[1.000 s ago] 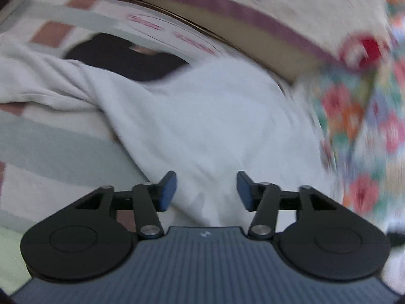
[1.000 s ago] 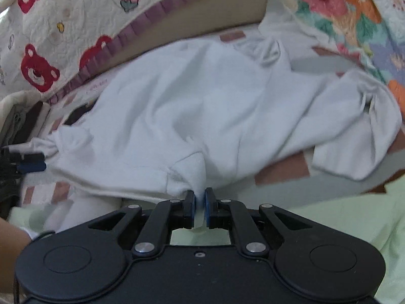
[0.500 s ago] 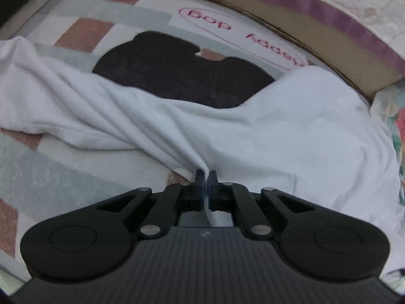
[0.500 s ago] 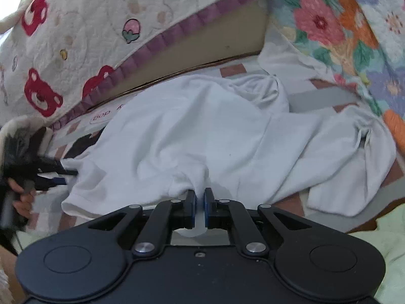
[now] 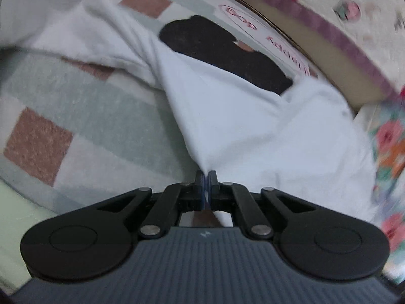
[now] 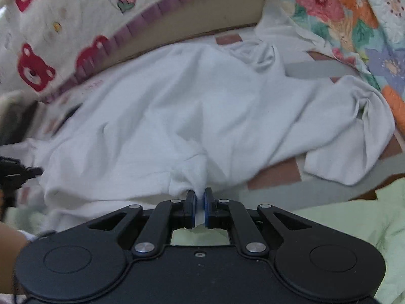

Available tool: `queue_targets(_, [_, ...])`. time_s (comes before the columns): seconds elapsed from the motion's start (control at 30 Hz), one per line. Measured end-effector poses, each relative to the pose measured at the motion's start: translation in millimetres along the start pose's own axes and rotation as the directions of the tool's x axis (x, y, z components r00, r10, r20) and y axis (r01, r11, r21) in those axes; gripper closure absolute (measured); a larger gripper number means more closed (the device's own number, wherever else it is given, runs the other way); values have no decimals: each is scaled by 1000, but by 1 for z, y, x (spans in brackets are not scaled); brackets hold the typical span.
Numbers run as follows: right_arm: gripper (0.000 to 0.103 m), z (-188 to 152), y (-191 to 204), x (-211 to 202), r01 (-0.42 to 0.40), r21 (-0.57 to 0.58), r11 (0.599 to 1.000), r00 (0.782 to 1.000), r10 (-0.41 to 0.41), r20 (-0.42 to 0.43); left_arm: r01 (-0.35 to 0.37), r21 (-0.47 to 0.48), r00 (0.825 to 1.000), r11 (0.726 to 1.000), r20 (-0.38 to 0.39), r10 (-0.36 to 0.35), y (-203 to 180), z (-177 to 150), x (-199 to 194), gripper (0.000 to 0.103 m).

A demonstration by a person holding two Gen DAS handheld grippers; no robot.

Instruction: Fold clothes

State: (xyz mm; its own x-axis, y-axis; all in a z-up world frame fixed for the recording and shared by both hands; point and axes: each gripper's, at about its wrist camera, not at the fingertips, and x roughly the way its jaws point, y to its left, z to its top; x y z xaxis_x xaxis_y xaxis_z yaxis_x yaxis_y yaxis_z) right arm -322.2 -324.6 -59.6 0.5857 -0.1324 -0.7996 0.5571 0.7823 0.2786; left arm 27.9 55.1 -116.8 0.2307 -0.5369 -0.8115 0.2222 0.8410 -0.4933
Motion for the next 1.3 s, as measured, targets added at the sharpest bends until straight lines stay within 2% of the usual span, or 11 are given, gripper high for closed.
queue_targets(0.13, [96, 2, -2, 0, -9, 45, 999, 1000, 8, 9, 14, 67, 1000, 998, 1, -14, -22, -2, -2, 95])
queue_targets(0.23, [96, 9, 0, -9, -36, 42, 998, 999, 34, 40, 32, 293, 993, 955, 99, -64, -39, -6, -19, 76])
queue_targets(0.5, [96, 74, 24, -24, -129, -52, 990, 974, 137, 180, 215, 706, 964, 675, -43, -262, -84, -19, -44, 57])
queue_targets(0.7, [96, 124, 55, -13, -152, -173, 973, 950, 192, 246, 137, 871, 957, 472, 6, -289, -139, -56, -42, 45])
queue_targets(0.83, [96, 147, 63, -21, -158, -220, 963, 927, 221, 303, 201, 876, 936, 438, -40, -349, -162, -67, -32, 35])
queue_targets(0.97, [96, 166, 62, -30, -160, -250, 955, 906, 243, 347, 100, 901, 963, 422, 20, -270, -177, -69, -5, 26])
queue_targets(1.07, [96, 178, 58, -33, -149, -277, 949, 899, 247, 361, -32, 878, 971, 477, 140, -194, -181, -49, 18, 26])
queue_targets(1.13, [96, 188, 54, -33, -146, -289, 946, 894, 252, 371, 39, 836, 982, 547, 71, -178, -178, -29, 31, 26])
queue_targets(1.17, [96, 193, 52, -33, -147, -294, 945, 890, 256, 377, 70, 832, 985, 551, 29, -169, -179, -25, 35, 26])
queue_targets(1.27, [96, 208, 54, -32, -174, -319, 932, 867, 298, 398, 5, 901, 990, 434, 57, -129, -190, -32, 38, 27])
queue_targets(1.3, [96, 213, 55, -31, -184, -329, 926, 859, 314, 405, -46, 920, 986, 389, 106, -133, -194, -36, 37, 44])
